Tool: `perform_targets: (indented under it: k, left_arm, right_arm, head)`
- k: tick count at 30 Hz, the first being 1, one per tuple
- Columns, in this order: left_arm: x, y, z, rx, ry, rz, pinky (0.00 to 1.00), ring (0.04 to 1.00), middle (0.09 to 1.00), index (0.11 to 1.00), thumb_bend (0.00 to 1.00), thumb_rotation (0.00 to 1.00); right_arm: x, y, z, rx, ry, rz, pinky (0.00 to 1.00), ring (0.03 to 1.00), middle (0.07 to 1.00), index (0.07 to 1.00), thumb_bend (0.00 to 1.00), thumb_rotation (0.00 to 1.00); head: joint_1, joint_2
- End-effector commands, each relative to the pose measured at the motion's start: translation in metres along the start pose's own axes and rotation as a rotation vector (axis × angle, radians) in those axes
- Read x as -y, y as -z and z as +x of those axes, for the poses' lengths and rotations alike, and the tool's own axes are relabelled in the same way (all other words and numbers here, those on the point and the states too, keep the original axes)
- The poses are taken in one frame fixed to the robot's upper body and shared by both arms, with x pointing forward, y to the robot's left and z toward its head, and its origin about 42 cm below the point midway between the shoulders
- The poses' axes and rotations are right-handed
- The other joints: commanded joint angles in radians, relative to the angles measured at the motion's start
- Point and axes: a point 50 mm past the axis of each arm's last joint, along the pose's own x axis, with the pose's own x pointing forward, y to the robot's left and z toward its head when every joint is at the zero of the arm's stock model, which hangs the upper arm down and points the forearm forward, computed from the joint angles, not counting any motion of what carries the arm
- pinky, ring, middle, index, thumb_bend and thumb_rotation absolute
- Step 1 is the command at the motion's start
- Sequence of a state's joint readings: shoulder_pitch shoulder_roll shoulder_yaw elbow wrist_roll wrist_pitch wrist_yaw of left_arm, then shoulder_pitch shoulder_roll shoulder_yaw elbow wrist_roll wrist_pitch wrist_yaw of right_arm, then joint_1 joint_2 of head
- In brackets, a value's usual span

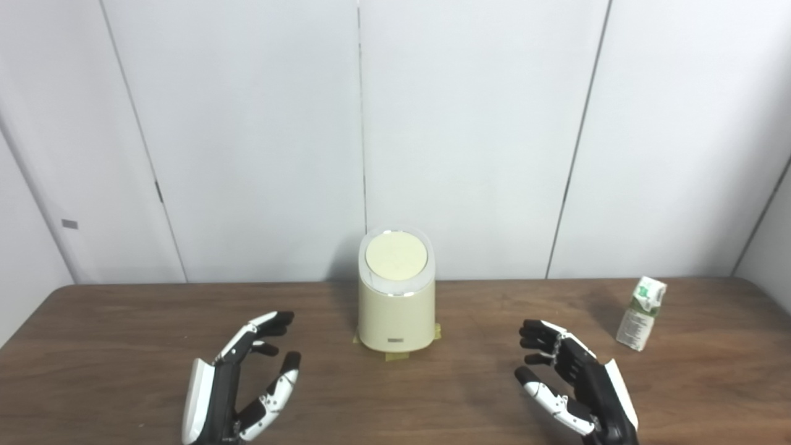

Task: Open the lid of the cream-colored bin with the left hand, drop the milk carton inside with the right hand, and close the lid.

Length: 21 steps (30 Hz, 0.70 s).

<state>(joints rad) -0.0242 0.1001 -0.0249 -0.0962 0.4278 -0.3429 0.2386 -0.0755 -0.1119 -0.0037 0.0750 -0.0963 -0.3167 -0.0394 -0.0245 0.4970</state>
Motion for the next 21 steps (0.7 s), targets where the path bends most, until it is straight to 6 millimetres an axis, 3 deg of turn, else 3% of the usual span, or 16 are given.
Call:
perform_targets:
  k: [1,5,9,13,21]
  left_arm:
    - [-0.001,-0.027,0.038,0.09,-0.026,-0.012,0.65,0.767,0.802,0.8,0.46,0.5]
    - [0.003,-0.041,0.065,0.078,-0.01,-0.014,0.81,0.899,0.93,0.931,0.53,0.59]
    - [0.012,-0.057,0.101,0.048,0.012,-0.001,0.98,0.994,0.996,0.996,0.61,0.57]
    - [0.023,-0.072,0.131,-0.018,0.038,0.037,1.0,1.0,1.0,1.0,0.67,0.5]
    - [0.04,-0.085,0.164,-0.105,0.044,0.134,1.0,1.0,1.0,1.0,0.79,0.44]
  right_arm:
    - [0.0,0.024,-0.021,-0.057,-0.021,-0.038,0.65,0.734,0.752,0.739,0.28,0.32]
    - [0.0,0.024,-0.021,-0.063,-0.021,-0.026,0.64,0.732,0.751,0.737,0.28,0.33]
    - [0.001,0.025,-0.021,-0.06,-0.024,-0.022,0.65,0.736,0.753,0.735,0.28,0.32]
    - [0.002,0.025,-0.021,-0.06,-0.025,-0.028,0.64,0.735,0.755,0.736,0.27,0.32]
    - [0.004,0.025,-0.023,-0.053,-0.023,-0.035,0.64,0.731,0.748,0.732,0.27,0.29]
  head:
    - [-0.003,-0.001]
    - [0.002,-0.001]
    - [0.004,-0.003]
    - [0.004,-0.004]
    - [0.025,-0.004]
